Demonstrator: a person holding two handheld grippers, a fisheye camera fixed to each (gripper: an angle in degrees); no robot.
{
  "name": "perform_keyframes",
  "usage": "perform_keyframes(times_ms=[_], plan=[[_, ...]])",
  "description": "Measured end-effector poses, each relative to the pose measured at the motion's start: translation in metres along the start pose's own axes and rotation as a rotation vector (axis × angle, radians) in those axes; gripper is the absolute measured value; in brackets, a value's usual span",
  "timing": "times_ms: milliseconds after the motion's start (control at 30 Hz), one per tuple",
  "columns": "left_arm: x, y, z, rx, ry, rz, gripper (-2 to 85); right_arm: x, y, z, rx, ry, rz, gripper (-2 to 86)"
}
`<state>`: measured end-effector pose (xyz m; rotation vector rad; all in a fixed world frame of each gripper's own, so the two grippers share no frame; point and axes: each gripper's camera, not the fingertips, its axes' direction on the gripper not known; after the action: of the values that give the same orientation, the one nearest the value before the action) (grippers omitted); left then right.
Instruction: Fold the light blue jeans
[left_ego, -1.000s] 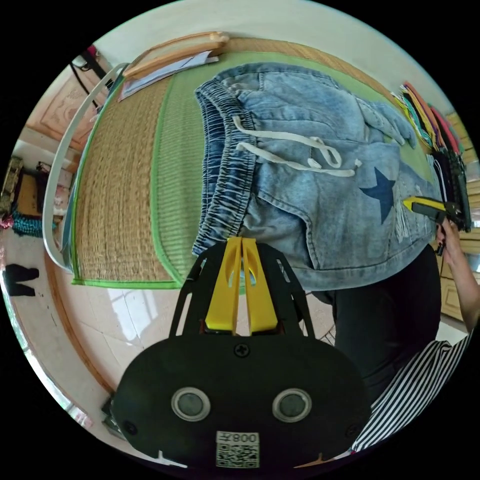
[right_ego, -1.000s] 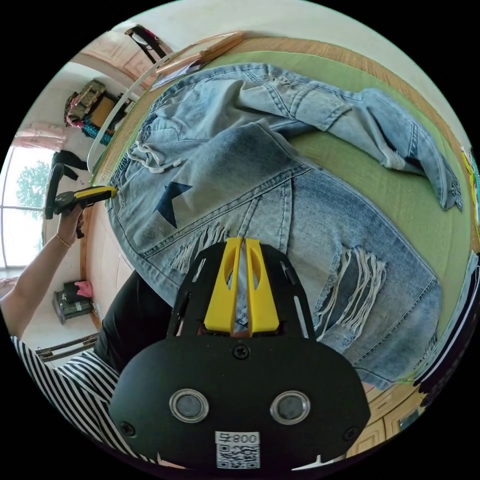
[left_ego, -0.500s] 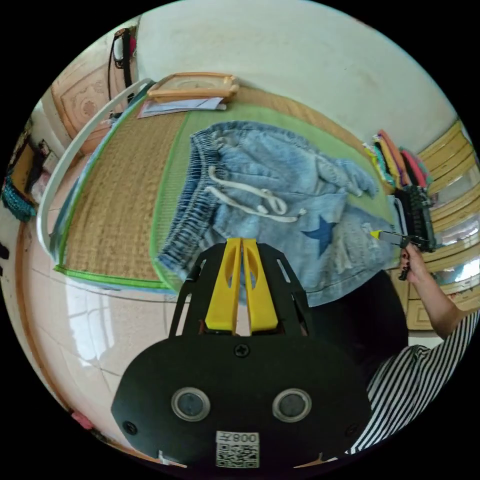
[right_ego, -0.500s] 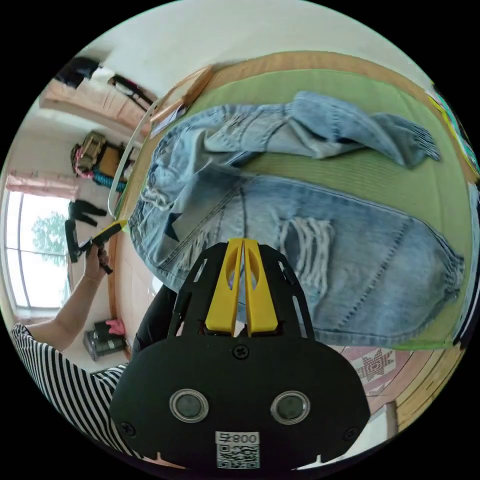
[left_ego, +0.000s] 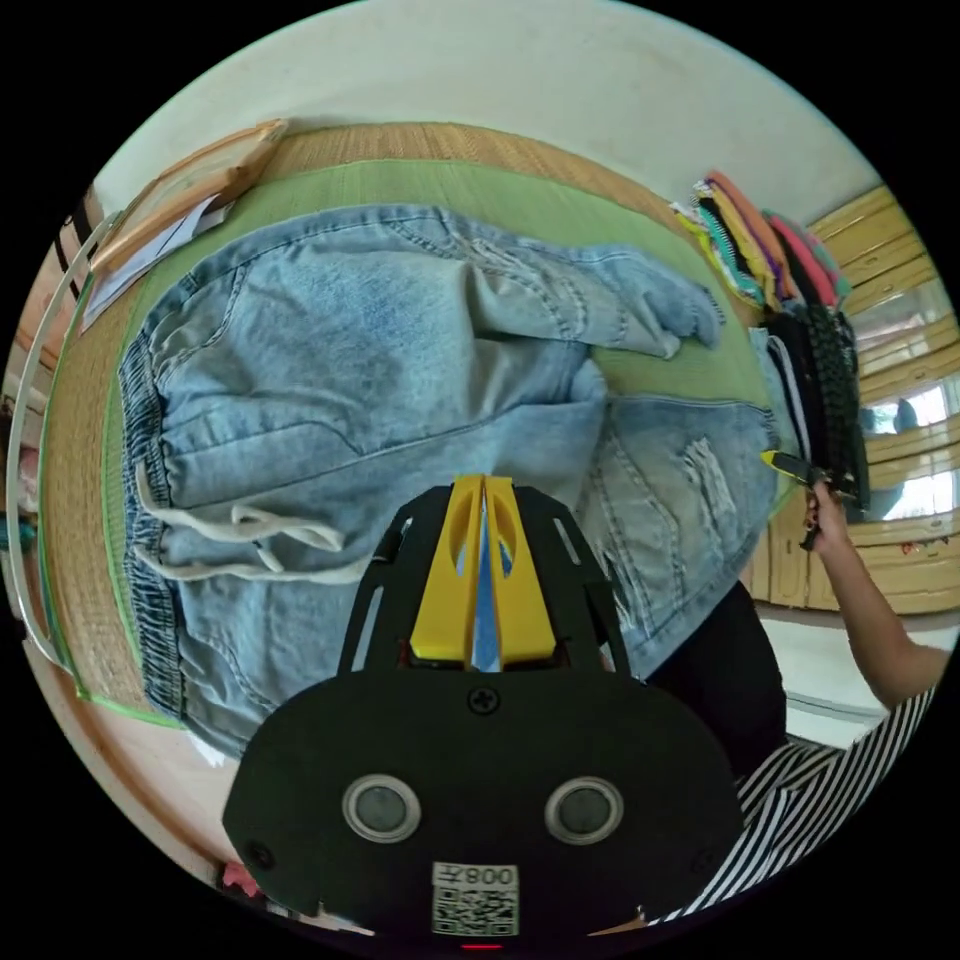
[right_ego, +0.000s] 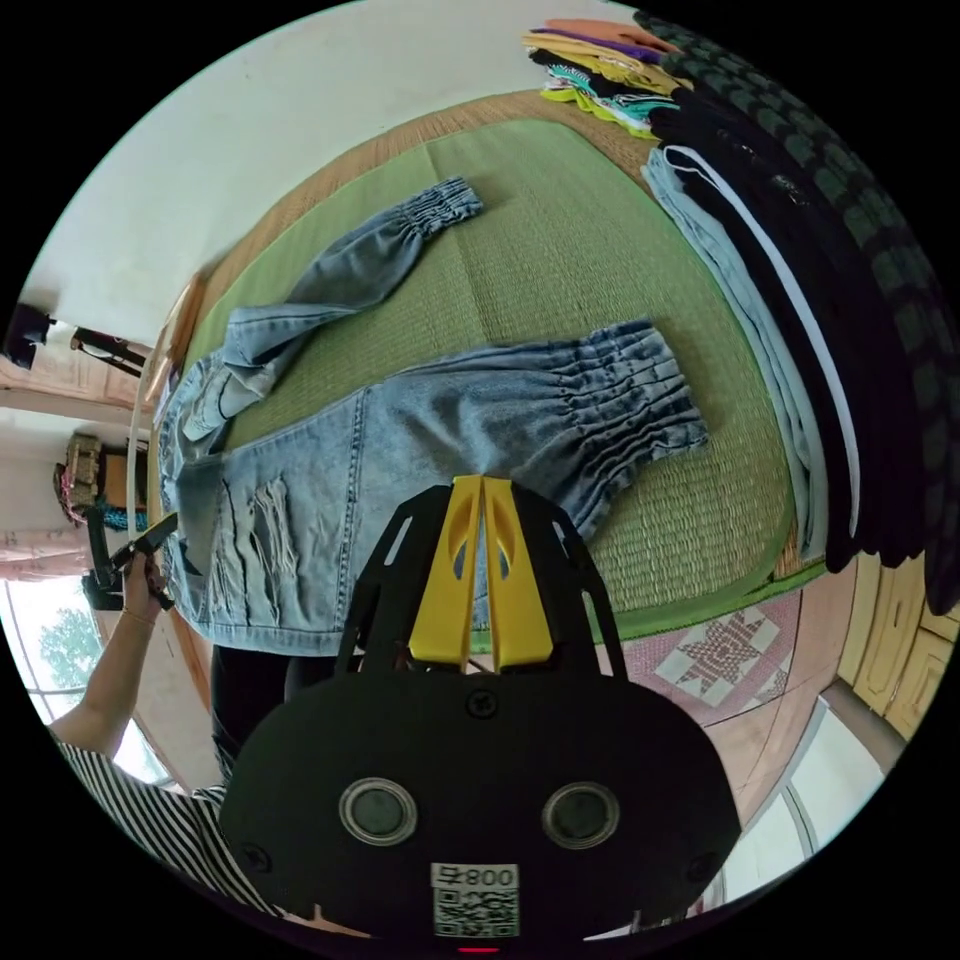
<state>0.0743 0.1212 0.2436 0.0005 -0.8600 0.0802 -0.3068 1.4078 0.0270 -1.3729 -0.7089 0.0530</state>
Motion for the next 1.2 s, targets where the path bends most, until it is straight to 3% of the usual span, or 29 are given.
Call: perform_keyframes(times_ms=[167,300,533,733,1000,1200], plan=[[0.022,-0.013,-0.049,0.154,0.010,0.044,1.4,-0.001,0.019,-0.022,0.076,0.000,-0.073,1.2],[0.072,-0.038,-0.079,0.254,0.153,0.260,6.0,0.004,-0.008,-0.031,0.176,-0.118,-0.104,5.7],[0.186,-0.115,-0.076,0.184,0.103,0.666,10.2,0.005,-0.123,0.000,0.177,-0.119,-0.097,9.4],[0.231,-0.159,-0.062,0.062,0.032,0.841,10.8,0.027,-0.174,0.027,0.174,-0.074,-0.095,10.2],[0.239,-0.172,-0.074,0.025,0.080,0.825,3.7,0.027,-0.168,0.052,0.115,-0.062,-0.177,1.9],[0.226,-0.168,-0.141,0.175,0.261,0.807,2.1,0.053,-0.096,-0.053,0.345,-0.335,-0.224,0.4]])
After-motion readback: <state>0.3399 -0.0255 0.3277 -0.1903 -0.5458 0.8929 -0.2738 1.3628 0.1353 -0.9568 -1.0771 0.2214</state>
